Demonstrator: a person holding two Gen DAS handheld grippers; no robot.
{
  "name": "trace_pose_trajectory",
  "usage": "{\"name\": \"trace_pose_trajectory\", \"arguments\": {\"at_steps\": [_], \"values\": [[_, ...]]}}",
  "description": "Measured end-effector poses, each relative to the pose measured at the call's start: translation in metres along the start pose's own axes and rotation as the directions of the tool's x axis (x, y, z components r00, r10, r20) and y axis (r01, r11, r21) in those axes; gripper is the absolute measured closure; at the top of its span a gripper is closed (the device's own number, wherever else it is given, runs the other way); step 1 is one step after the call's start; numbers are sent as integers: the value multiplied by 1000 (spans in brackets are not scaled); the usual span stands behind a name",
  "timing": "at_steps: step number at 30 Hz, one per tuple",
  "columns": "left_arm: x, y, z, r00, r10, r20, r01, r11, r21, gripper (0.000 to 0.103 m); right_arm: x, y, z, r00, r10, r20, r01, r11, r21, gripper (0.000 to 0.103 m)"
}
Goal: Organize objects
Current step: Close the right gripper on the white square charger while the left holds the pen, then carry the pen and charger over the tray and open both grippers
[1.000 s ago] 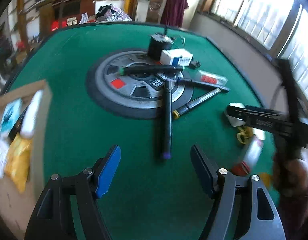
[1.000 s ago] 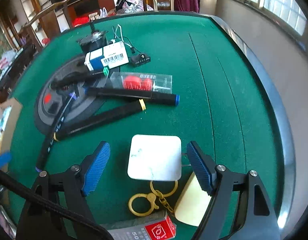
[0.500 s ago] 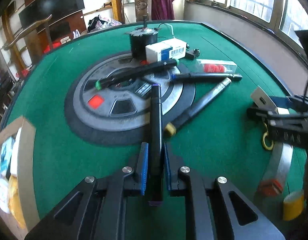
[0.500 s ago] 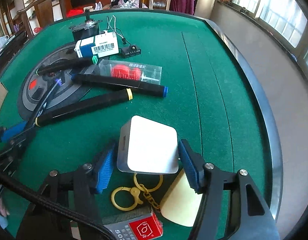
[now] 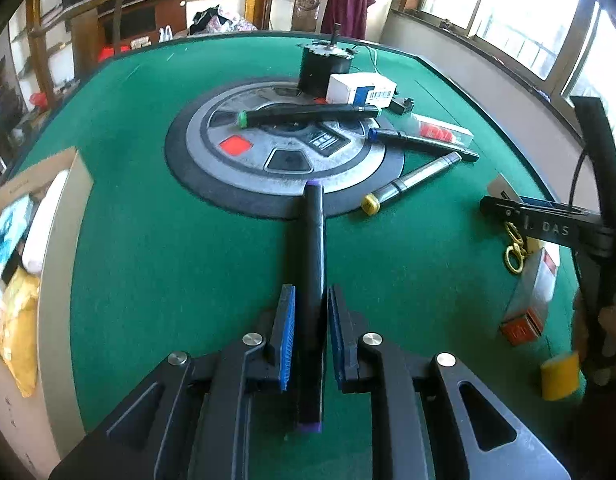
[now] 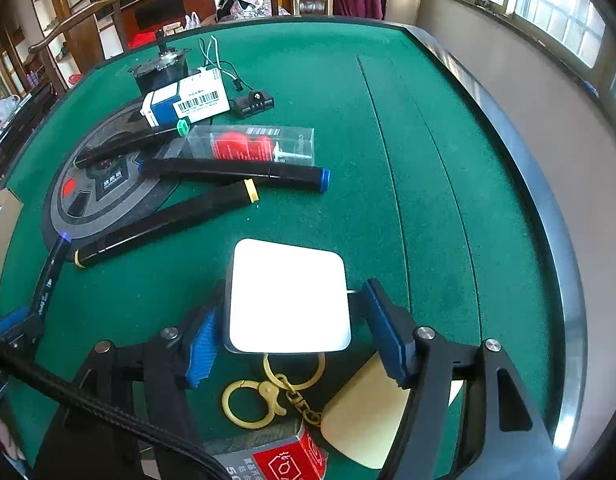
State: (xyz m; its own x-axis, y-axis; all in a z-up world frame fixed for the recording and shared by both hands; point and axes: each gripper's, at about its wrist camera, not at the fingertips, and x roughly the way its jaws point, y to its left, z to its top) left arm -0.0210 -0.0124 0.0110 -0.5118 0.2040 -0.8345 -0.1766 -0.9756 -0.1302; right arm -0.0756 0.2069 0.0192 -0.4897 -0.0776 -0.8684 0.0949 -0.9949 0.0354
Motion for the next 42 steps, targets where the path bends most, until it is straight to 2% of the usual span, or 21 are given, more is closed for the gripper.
{"name": "trace_pose_trajectory", "arguments": {"at_steps": [3,5,8,9,10,11,12,14,17,21,24,28,31,34,36,39,42], "values": [[5,-7,4,999,24,23,-24,999,27,80,0,-3,1,999,36,10,-36,999,19,31],[8,-14,5,999,32,43,-35,998,50,66,1,-6,2,999,46,15,-46,999,25,31],[11,-26,1,995,74,67,-80,992,100,60,1,-2,1,999,33,26,-33,999,7,31],[10,-28,0,994,74,75,-82,990,116,60,2,0,1,1000,19,24,-19,1000,-8,31],[9,-27,0,995,61,76,-69,991,111,68,3,4,0,1000,-5,23,5,1000,-29,31],[8,-24,0,995,61,79,-69,992,103,89,3,8,-1,999,-32,24,34,998,-45,35],[6,-20,0,996,47,74,-54,994,93,91,3,9,-2,999,-40,29,42,998,-52,37],[1,-8,-1,998,-5,60,2,999,36,92,2,10,-3,999,-29,28,30,999,-44,37],[-13,8,-6,996,-18,91,20,1000,-14,92,0,6,-4,1000,3,28,-2,1000,-20,38],[-35,26,-15,991,-56,125,66,995,-78,92,-4,-1,-4,996,86,30,-86,996,29,38],[-57,44,-24,983,-87,164,110,984,-137,92,-7,-3,-2,986,160,45,-162,985,51,38],[-94,69,-37,968,-91,233,135,974,-181,92,-20,2,0,969,215,118,-221,974,41,37],[-123,94,-47,960,-63,271,121,971,-204,91,-30,8,1,956,251,151,-259,965,33,37],[-152,122,-55,953,-1,303,74,971,-228,91,-46,18,0,954,250,168,-256,966,18,37],[-171,145,-61,944,59,324,26,967,-252,91,-59,28,0,945,282,166,-288,958,9,37],[-187,179,-71,934,144,326,-44,954,-296,91,-82,52,0,933,316,170,-314,949,-38,37],[-193,216,-83,933,200,298,-88,933,-349,91,-103,90,3,917,361,169,-347,932,-106,37]]}}
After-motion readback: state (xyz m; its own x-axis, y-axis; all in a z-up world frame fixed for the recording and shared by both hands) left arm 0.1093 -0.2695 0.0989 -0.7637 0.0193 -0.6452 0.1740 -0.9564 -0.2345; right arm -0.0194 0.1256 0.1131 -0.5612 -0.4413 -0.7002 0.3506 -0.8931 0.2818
